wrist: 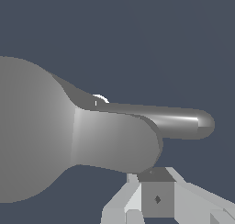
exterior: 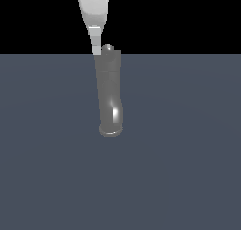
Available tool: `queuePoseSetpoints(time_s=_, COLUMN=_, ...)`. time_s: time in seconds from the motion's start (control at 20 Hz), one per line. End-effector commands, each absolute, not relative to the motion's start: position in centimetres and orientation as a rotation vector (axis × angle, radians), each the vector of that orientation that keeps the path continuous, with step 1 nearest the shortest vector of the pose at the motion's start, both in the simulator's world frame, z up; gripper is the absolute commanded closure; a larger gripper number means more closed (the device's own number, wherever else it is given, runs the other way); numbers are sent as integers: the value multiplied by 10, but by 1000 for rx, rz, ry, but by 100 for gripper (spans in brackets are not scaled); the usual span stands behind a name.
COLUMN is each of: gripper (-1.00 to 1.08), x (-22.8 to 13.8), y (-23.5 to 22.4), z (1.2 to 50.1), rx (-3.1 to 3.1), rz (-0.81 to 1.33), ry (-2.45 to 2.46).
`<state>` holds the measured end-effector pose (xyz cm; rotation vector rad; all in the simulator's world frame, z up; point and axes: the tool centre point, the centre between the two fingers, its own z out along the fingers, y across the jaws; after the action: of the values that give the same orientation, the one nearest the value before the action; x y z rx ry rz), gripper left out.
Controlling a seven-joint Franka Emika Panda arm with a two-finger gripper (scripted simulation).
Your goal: Turn on the faucet by rotating a designated handle.
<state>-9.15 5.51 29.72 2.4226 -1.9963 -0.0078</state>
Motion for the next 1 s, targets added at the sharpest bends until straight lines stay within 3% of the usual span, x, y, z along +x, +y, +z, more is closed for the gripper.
queuePoseSetpoints(time_s=0.0, gripper=108, x=-87, y=44, z=297, rx=2413, rz=-7, ry=-2010)
queuePoseSetpoints(time_s=0.95, gripper=108, x=-46, y=-35, z=297, rx=2355, rz=0, ry=-2080)
